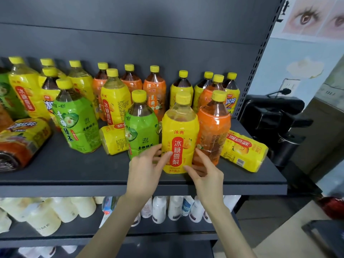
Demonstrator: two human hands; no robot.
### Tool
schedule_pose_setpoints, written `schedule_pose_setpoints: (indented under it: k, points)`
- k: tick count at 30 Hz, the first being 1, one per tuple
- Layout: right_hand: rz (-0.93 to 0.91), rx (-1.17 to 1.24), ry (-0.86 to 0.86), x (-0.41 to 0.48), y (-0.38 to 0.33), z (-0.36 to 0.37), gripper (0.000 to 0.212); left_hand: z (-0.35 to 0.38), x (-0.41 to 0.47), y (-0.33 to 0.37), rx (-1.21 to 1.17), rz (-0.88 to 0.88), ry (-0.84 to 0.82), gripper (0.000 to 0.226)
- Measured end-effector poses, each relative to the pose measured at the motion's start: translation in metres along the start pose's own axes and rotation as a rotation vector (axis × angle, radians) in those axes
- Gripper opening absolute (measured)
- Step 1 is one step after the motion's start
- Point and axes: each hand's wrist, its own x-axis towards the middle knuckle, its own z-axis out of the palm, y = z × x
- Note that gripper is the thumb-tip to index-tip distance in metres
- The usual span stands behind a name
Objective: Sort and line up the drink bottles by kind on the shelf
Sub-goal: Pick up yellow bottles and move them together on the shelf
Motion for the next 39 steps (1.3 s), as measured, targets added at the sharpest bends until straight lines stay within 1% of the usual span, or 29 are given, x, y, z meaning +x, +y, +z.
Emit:
schedule_pose_setpoints:
  k: [2,4,11,16,18,21,22,24,26,27,30,33,35,37,39]
  points:
    - [-0.042,-0.066,0.03,0.001,-0.002,0.002,0.057,0.002,0.004,0.005,0.034,0.028,0.033,0.046]
    - [-0.081,-0.139,0.057,0.003,-0.001,0.006,0.057,0.005,0.009,0.006,0.081,0.044,0.047,0.045]
    - [-0.169,-0.388,0.133,0.018,-0.004,0.019,0.055,0.012,0.026,-0.004,0.272,0.168,0.026,0.036]
    - [-0.143,-0.418,0.112,0.023,-0.007,0.021,0.053,0.02,0.026,-0.009,0.296,0.177,0.042,0.034]
    - [-0.141,-0.414,0.114,0.021,-0.007,0.016,0.045,0.02,0.022,-0.012,0.263,0.178,0.056,0.029]
    - [-0.155,-0.364,0.157,0.015,-0.008,-0.002,0.027,0.018,0.01,-0.008,0.203,0.168,0.075,0.021]
    - [-0.166,-0.343,0.174,0.013,-0.009,-0.009,0.023,0.019,0.005,-0.004,0.192,0.165,0.072,0.022]
    - [-0.175,-0.309,0.209,0.012,-0.012,-0.026,0.022,0.024,-0.001,0.004,0.161,0.16,0.061,0.03]
    - [-0.182,-0.283,0.24,0.015,-0.011,-0.044,0.021,0.033,-0.006,0.013,0.115,0.138,0.048,0.035]
    - [-0.187,-0.278,0.252,0.017,-0.009,-0.054,0.02,0.039,-0.008,0.018,0.097,0.124,0.048,0.034]
    - [-0.186,-0.279,0.253,0.026,0.003,-0.085,0.021,0.064,-0.018,0.034,0.036,0.053,0.049,0.022]
    - [-0.19,-0.342,0.217,0.04,0.02,-0.117,0.03,0.096,-0.033,0.054,-0.037,-0.056,0.06,0.015]
    - [-0.19,-0.419,0.18,0.052,0.033,-0.136,0.034,0.118,-0.043,0.067,-0.092,-0.125,0.042,0.01]
    - [-0.155,-0.493,0.119,0.066,0.043,-0.15,0.04,0.137,-0.049,0.077,-0.138,-0.192,0.023,0.011]
    - [-0.04,-0.48,-0.003,0.081,0.048,-0.162,0.05,0.151,-0.05,0.083,-0.151,-0.269,-0.011,0.01]
